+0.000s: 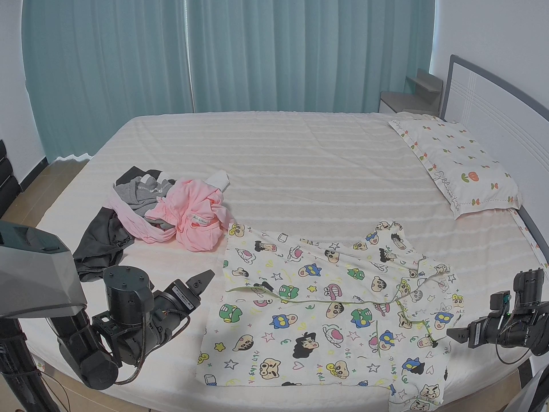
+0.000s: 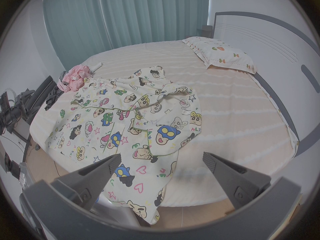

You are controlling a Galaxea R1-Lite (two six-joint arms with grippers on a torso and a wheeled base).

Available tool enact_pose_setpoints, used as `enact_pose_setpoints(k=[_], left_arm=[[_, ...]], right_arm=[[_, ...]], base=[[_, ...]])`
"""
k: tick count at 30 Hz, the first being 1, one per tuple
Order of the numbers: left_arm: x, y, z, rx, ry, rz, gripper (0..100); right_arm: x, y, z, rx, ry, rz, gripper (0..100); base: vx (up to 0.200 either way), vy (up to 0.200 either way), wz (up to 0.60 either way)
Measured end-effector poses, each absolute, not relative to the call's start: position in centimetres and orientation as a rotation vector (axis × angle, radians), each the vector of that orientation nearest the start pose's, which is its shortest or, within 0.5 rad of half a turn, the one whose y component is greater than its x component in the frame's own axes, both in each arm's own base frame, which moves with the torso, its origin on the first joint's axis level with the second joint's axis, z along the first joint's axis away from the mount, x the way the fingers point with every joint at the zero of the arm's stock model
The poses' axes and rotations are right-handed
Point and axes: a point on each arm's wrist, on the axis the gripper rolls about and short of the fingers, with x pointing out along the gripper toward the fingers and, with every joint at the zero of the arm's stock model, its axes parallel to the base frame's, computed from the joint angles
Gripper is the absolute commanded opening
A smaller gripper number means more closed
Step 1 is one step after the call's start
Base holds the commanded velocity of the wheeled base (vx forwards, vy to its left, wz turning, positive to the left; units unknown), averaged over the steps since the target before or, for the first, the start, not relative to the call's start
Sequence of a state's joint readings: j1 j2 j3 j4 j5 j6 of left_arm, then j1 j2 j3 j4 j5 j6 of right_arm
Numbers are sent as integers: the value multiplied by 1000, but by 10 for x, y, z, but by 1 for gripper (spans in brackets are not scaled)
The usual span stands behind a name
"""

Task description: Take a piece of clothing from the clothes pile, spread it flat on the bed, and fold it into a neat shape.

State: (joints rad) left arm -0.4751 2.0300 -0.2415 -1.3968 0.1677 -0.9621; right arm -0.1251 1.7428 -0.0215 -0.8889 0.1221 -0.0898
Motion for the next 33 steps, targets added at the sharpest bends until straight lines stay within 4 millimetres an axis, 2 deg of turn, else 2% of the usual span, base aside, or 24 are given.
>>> enact_pose_setpoints(k=[8,33], left_arm=[[237,-118,39,-814,499,-96,100],[240,-119,34,-816,492,-78,100]], right_arm=[[168,-18,35,18,832,38,100],[169,-13,33,30,842,57,100]], base=[[0,-200,0],[8,0,0]])
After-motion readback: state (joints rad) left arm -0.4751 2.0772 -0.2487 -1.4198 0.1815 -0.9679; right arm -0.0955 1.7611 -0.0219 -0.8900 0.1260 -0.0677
